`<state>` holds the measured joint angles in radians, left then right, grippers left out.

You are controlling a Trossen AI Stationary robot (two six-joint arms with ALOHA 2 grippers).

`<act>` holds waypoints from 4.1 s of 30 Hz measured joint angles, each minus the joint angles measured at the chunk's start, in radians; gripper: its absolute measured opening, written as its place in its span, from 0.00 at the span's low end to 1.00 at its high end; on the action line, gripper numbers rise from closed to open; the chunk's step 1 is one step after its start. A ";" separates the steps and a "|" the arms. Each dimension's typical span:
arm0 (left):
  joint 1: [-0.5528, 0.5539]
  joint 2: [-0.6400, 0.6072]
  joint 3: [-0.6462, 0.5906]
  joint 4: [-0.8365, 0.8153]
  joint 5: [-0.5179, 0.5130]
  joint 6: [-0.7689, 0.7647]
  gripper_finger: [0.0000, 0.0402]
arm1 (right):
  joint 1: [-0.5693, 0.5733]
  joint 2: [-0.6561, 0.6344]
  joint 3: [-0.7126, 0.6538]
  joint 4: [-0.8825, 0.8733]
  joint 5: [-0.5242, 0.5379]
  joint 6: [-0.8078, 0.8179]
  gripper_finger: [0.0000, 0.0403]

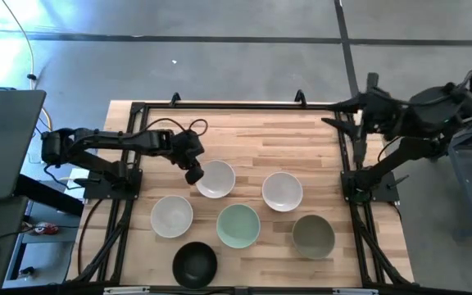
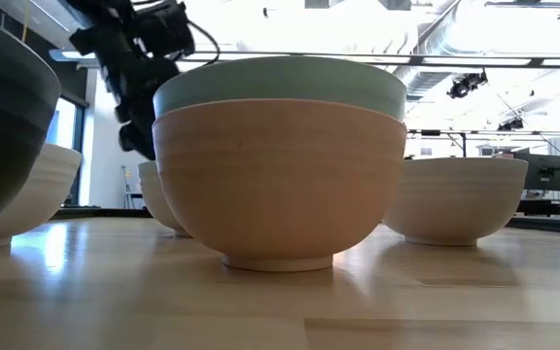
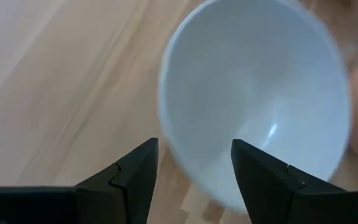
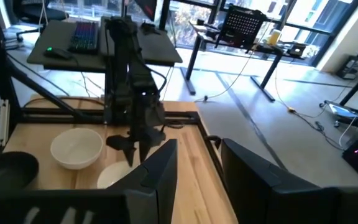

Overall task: Nest bowls inside each other
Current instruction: Stack the middle white bowl on top of the green bowl

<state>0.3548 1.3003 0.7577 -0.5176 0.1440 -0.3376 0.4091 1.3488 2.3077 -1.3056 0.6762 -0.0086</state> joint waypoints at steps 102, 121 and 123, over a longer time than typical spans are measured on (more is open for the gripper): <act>-0.383 0.584 1.085 -0.599 -0.066 0.104 0.00 | -0.001 -0.020 0.000 -0.177 0.018 0.186 0.23; -0.435 0.647 1.086 -0.569 -0.116 0.067 0.00 | -0.001 -0.019 0.000 -0.172 0.012 0.192 0.23; -0.435 0.653 1.083 -0.582 -0.125 0.068 0.00 | -0.001 -0.019 0.000 -0.171 0.005 0.192 0.23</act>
<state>-0.0807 1.9534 1.8404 -1.0996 0.0192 -0.2699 0.4084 1.3300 2.3077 -1.4763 0.6807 0.1833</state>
